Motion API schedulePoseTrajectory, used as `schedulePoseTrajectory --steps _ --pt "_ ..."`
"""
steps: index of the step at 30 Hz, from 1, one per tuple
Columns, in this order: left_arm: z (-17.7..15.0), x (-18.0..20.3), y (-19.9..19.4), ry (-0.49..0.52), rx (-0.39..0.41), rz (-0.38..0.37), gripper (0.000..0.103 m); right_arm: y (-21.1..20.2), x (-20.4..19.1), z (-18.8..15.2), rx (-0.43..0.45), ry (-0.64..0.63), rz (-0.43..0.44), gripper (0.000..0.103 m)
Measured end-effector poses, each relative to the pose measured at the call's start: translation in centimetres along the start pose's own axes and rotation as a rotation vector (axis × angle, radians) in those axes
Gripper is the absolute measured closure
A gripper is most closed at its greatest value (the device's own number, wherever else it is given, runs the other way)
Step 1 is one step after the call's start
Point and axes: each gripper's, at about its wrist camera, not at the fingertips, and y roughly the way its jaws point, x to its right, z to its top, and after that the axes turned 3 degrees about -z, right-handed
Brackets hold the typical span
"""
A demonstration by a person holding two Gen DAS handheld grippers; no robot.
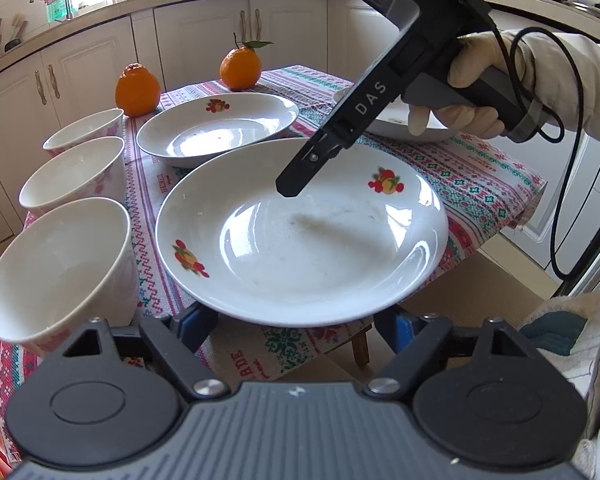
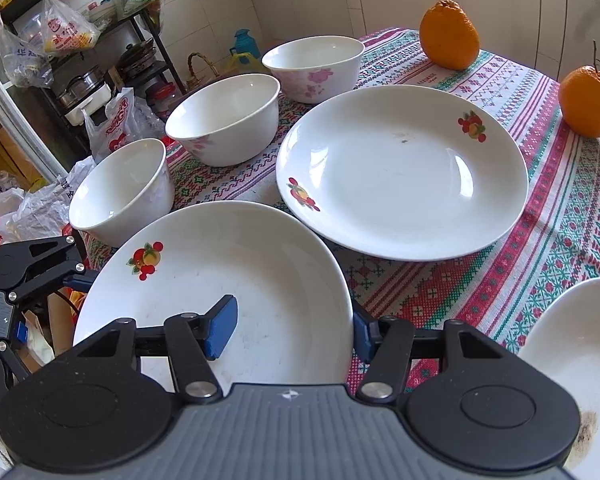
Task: Organize plates and bowls
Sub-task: 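Close the right gripper on the rim of the large white plate, then lift the large plate with the right gripper and carry it toward the stained plate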
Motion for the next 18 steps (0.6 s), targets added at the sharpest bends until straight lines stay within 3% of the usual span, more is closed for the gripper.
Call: schedulePoseTrajectory --steps 18 --pt "0.61 -0.41 0.11 0.004 -0.025 -0.022 0.019 -0.08 0.48 0.15 -0.016 0.013 0.022 0.038"
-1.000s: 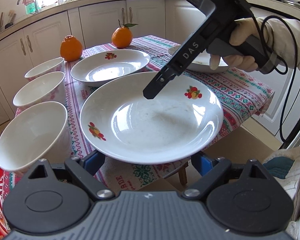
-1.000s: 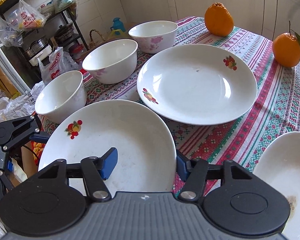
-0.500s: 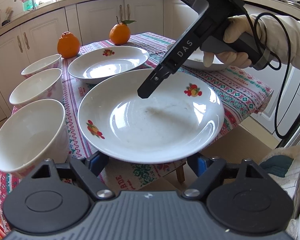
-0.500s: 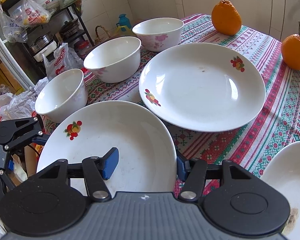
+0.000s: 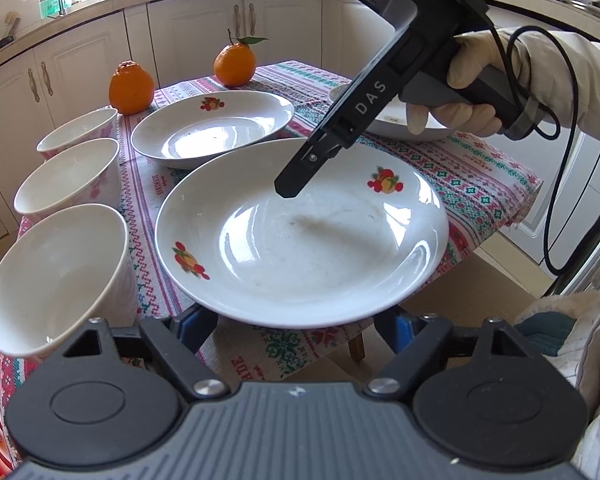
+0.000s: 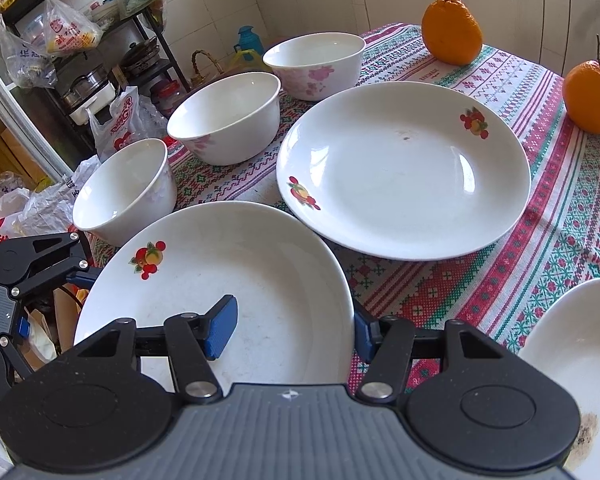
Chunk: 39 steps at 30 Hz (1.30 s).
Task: Organize plates and bowls
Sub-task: 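Lift the large plate with the right gripper and carry it toward the stained plate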
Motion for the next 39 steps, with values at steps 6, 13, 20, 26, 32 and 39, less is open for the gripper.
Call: schedulePoseTrajectory --steps 6,13,20,26,32,39 --pt "0.5 0.0 -0.3 0.011 0.001 -0.010 0.019 -0.5 0.2 -0.4 -0.005 0.009 -0.007 0.038" --pt "0.8 0.6 0.0 0.048 -0.010 -0.004 0.019 -1.3 0.5 -0.9 0.009 0.026 0.005 0.038" --pt "1.5 1.0 0.0 0.067 -0.013 -0.014 0.019 -2.2 0.9 -1.1 0.028 0.035 0.001 0.038" --pt "2.4 1.2 0.0 0.079 -0.010 -0.031 0.019 -3.3 1.3 -1.4 0.050 0.042 -0.012 0.038" --pt "3.7 1.5 0.6 0.102 -0.009 -0.049 0.019 -4.8 2.3 -1.8 0.080 0.055 -0.033 0.038" --pt "6.0 2.3 1.8 0.130 -0.002 -0.072 0.019 -6.7 4.1 -2.1 0.110 0.070 -0.064 0.038"
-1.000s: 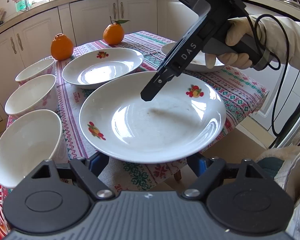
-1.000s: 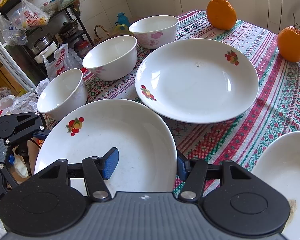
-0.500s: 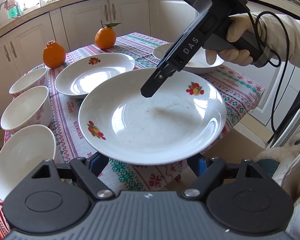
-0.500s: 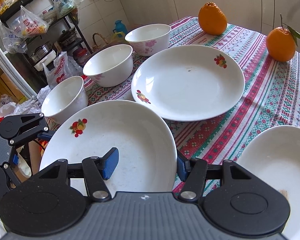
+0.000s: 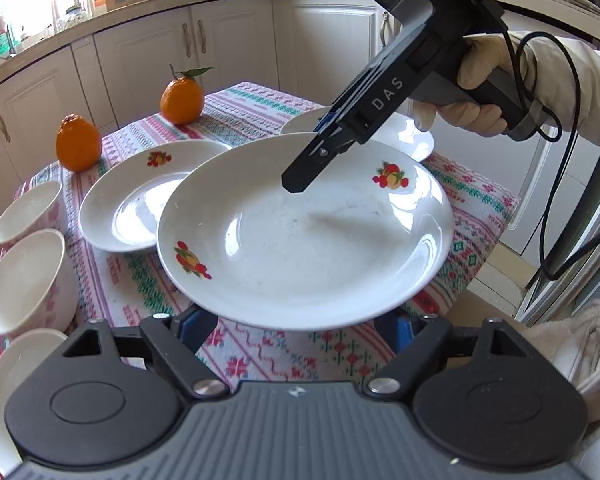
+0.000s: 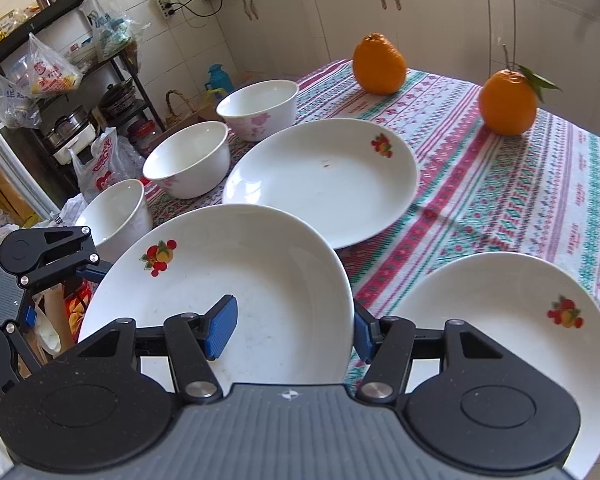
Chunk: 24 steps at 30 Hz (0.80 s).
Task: Organize plates and bowls
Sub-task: 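Lift the large plate with the right gripper and carry it toward the stained plate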
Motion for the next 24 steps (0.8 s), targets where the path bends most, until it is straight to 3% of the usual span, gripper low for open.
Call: schedulePoseTrajectory --steps 24 --pt "7.3 2.0 7.3 0.106 -0.020 -0.088 0.019 -4.2 9.2 -2.6 0.084 0.116 -0.121 0.038"
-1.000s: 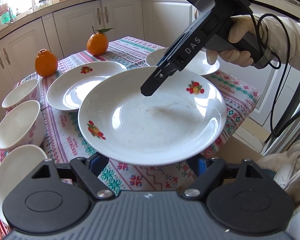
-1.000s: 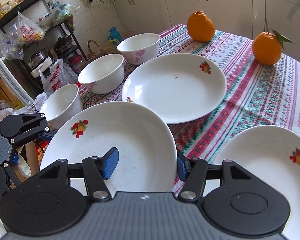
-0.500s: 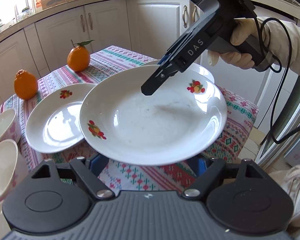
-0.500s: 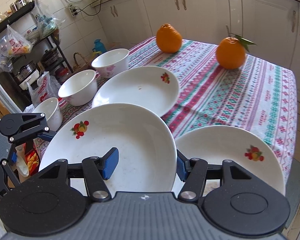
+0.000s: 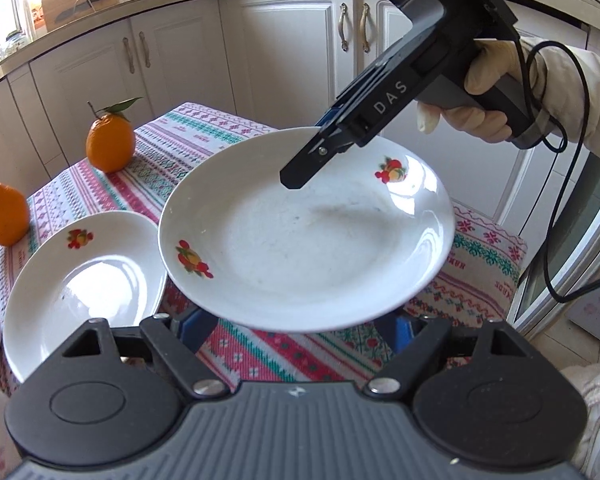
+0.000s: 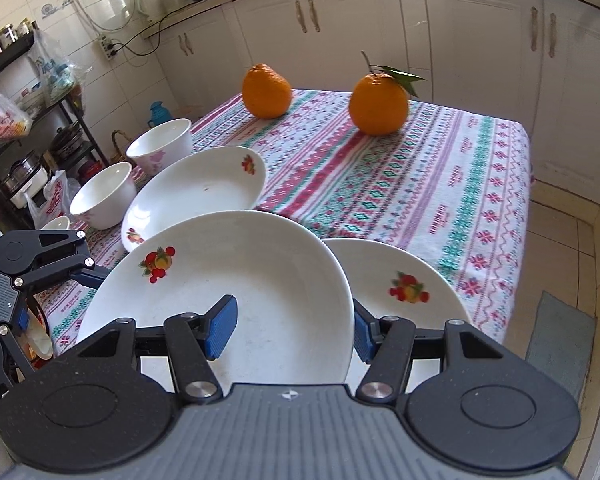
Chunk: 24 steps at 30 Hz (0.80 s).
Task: Organize plates and bowls
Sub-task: 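Lift the large plate with the right gripper and carry it toward the stained plate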
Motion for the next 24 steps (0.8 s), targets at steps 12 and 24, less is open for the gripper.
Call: schedulePoseTrajectory --steps 12,24 --pt "2.0 0.4 2.2 0.045 -0.006 0.002 0.019 0.3 3.4 -1.3 0.010 0.063 -0.028 0.038" --pt "2.6 0.3 3.1 0.055 -0.012 -0.001 0.019 0.1 4.5 -2.3 0.001 0.095 -0.052 0.038"
